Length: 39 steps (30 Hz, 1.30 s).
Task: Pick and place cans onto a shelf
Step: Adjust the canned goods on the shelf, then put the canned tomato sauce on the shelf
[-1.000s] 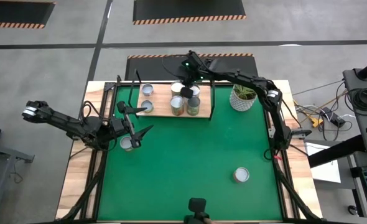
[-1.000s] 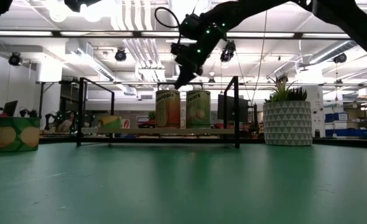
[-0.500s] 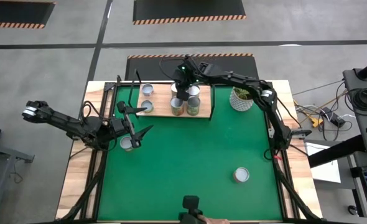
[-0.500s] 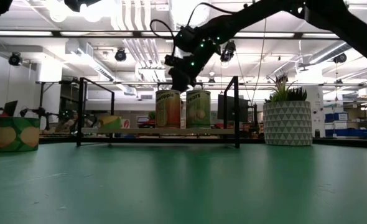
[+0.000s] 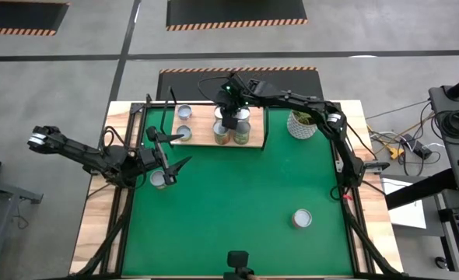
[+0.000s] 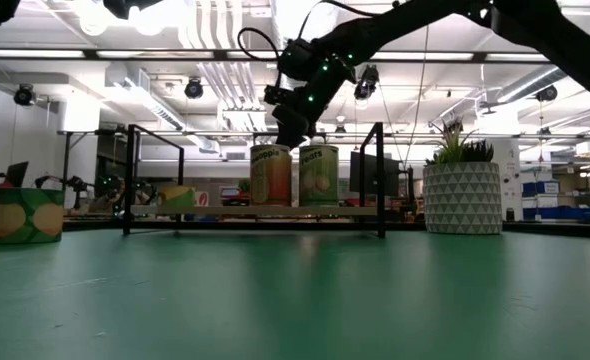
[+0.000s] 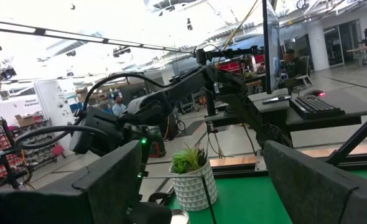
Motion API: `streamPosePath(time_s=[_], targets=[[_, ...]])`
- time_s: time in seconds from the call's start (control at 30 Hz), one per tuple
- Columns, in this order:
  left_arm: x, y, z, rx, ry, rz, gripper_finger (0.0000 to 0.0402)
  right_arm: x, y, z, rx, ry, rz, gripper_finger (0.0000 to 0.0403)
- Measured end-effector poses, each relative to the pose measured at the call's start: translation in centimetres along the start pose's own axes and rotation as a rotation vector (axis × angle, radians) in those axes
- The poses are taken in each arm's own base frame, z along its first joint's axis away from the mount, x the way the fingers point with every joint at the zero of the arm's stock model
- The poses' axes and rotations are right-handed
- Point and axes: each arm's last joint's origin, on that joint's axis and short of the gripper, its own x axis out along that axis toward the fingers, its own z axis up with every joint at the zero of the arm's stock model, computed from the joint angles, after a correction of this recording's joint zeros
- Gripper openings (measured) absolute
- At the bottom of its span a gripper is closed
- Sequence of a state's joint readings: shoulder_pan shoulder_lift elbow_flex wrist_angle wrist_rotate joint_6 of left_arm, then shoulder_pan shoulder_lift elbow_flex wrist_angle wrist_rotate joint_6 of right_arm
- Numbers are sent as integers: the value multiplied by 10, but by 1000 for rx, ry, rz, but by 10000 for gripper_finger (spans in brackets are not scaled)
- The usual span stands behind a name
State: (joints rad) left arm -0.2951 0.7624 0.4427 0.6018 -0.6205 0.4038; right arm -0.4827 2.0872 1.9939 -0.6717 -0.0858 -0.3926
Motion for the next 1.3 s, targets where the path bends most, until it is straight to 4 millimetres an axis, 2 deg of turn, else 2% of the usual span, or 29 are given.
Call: streamPosePath(time_s=[0.5,0.67,0.77,0.93,1.07,1.3], targets=[[0,0,0,0,0,0,320,-13,3,10,-13,-11,-4,9],[0,0,0,0,-1,0,320,-43,6,23,-20,-55,-12,9],[0,0,0,-1,-1,0,320,-65,17,28,-4,-46,23,9],[0,0,1,-5,-6,3,320,-106,56,35,28,-40,214,9],[0,1,2,-34,-15,5,320,-134,99,37,59,21,341,9],[0,1,4,-103,-40,-7,320,-153,188,28,95,222,487,9]])
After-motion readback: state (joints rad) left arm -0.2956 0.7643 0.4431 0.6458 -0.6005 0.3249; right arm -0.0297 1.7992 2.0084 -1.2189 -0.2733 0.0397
